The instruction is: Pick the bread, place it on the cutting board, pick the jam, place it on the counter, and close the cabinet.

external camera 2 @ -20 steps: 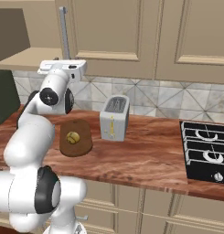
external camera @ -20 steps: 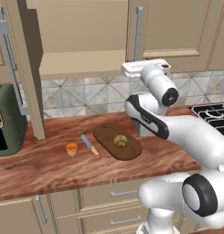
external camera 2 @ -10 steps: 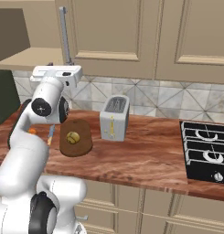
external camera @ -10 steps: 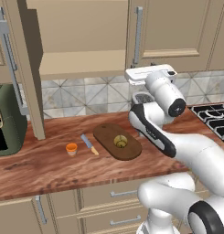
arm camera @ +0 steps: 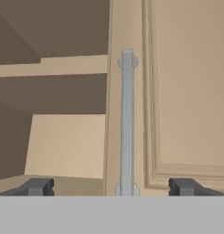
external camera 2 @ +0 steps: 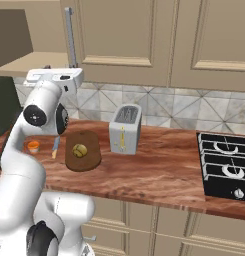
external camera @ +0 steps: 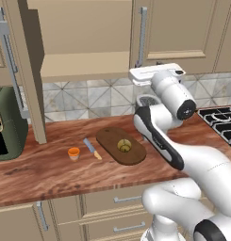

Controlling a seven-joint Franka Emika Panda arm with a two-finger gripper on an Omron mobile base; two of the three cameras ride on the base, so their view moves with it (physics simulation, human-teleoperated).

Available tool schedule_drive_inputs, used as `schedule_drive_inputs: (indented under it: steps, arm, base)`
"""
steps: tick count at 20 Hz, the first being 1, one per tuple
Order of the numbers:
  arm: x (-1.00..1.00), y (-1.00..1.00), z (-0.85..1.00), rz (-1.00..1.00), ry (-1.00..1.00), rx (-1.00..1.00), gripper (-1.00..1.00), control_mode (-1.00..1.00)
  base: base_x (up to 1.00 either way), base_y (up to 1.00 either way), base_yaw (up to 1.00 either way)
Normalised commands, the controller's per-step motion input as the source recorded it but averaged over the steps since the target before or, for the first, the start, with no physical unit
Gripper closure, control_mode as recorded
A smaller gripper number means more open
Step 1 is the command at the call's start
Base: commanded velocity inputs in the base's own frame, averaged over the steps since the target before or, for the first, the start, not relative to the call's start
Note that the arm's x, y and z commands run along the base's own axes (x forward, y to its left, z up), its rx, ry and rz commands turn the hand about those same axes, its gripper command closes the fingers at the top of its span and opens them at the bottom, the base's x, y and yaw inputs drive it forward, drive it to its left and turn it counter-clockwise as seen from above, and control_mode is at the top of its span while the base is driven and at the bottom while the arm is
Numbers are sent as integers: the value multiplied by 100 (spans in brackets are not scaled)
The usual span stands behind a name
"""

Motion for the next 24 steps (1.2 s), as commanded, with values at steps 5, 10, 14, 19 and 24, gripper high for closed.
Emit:
schedule_drive_inputs:
  steps: [5, 10, 14, 19, 24]
  arm:
    - [-28, 15, 22, 0, 0, 0, -100, -100]
    - [-38, 13, 22, 0, 0, 0, -100, -100]
    - [-46, 12, 19, 0, 0, 0, -100, -100]
    - [-52, 12, 13, 0, 0, 0, -100, -100]
    - [-59, 10, 6, 0, 0, 0, -100, -100]
  base:
    - [0, 0, 0]
    - [0, 0, 0]
    - [0, 0, 0]
    - [0, 0, 0]
    - [0, 0, 0]
